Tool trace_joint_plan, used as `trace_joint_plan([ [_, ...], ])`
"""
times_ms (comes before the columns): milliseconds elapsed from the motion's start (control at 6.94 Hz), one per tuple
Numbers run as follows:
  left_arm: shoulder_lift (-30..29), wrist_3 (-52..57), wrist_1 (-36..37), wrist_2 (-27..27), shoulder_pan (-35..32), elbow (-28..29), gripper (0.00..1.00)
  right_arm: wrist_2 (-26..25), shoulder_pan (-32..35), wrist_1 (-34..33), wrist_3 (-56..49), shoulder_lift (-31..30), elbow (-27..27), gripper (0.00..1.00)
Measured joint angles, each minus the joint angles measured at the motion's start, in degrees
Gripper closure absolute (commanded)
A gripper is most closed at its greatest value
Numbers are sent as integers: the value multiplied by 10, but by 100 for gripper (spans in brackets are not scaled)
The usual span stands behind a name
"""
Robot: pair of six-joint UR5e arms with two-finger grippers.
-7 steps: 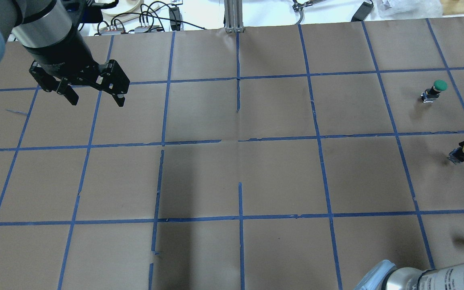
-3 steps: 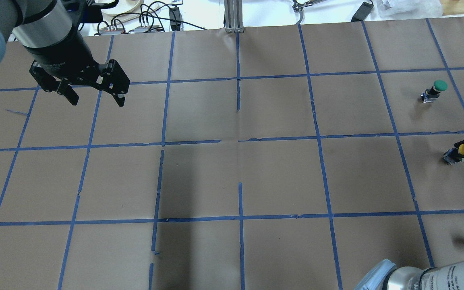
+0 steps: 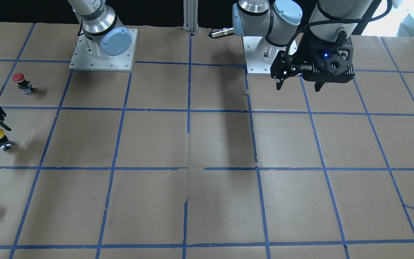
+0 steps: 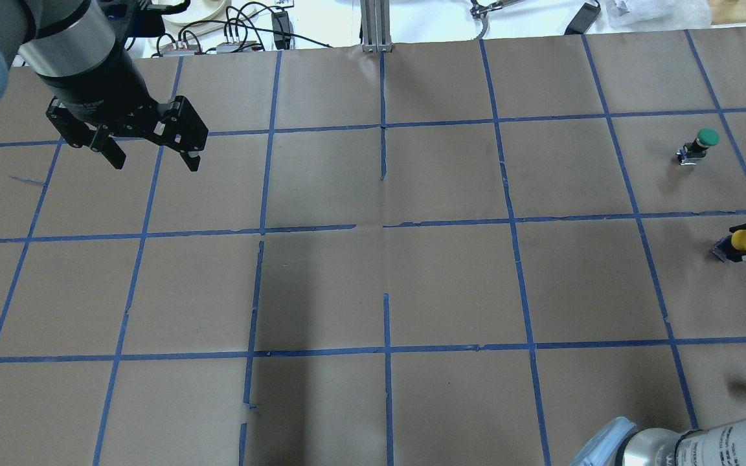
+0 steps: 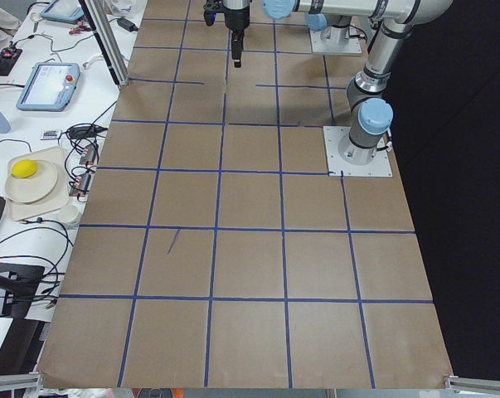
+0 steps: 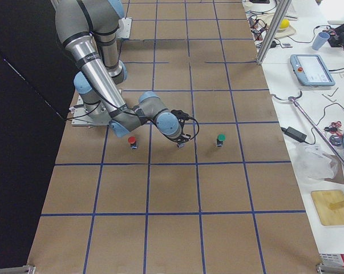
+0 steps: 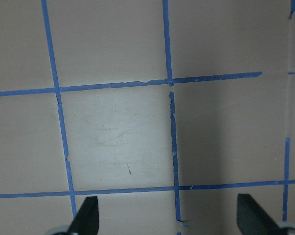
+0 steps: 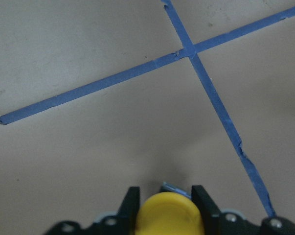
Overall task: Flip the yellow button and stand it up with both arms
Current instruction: 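Lower the yellow button upright onto the table with the right gripper and release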
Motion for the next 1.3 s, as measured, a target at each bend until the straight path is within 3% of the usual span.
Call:
trace_joint_plan([
  [720, 0, 1, 1, -2, 0, 1, 0, -5, 1, 4, 73, -11, -22, 6],
  [864, 0, 1, 2, -2, 0, 1, 0, -15, 3, 28, 120, -22, -46, 1],
  [1296, -1, 2, 3, -2, 0, 1, 0, -73, 40, 150, 346, -111, -87, 1],
])
